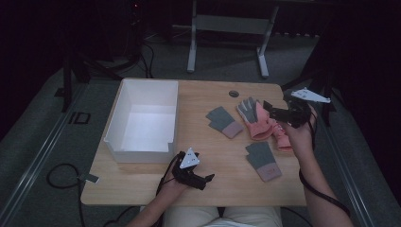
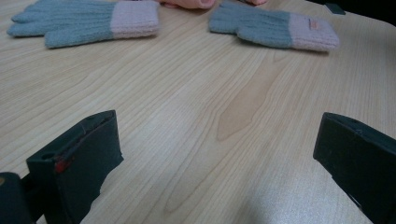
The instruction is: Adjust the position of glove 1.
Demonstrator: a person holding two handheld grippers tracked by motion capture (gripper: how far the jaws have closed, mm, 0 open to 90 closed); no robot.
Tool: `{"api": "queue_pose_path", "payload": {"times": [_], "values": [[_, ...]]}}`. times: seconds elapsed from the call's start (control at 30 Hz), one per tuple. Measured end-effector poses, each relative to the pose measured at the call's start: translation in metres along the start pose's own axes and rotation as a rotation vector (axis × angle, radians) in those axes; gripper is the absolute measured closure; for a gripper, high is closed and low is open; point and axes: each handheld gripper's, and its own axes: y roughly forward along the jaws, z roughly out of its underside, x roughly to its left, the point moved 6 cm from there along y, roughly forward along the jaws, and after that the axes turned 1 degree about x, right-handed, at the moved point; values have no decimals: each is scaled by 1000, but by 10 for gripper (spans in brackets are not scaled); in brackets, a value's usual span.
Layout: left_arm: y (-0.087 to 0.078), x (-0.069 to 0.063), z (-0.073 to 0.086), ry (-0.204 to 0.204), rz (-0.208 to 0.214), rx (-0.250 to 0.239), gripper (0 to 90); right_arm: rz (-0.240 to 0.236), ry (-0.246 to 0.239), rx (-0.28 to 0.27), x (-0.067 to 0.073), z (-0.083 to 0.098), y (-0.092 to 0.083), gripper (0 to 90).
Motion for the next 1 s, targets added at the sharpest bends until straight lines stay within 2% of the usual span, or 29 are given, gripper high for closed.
{"api": "queue_pose_path", "payload": {"times": [0.17,0.23,0.33,0.5,0.63,0.83,1.0], "values": [[0,0,0,2,1,-2,4,-104,-53,16,20,-1,12,139],[0,0,0,-2,2,-1,4,-114,-65,20,23,0,15,152],[0,0,0,-2,4,-2,5,-189,-96,41,38,4,29,220],[0,0,0,1,4,-2,4,-220,-109,70,47,11,47,260],[0,0,0,-2,7,-1,4,-259,-95,96,52,20,64,297],[0,-1,0,1,9,-3,4,-269,-109,141,55,34,84,346],[0,-1,0,2,11,-3,4,-276,-129,223,59,51,107,437]]}}
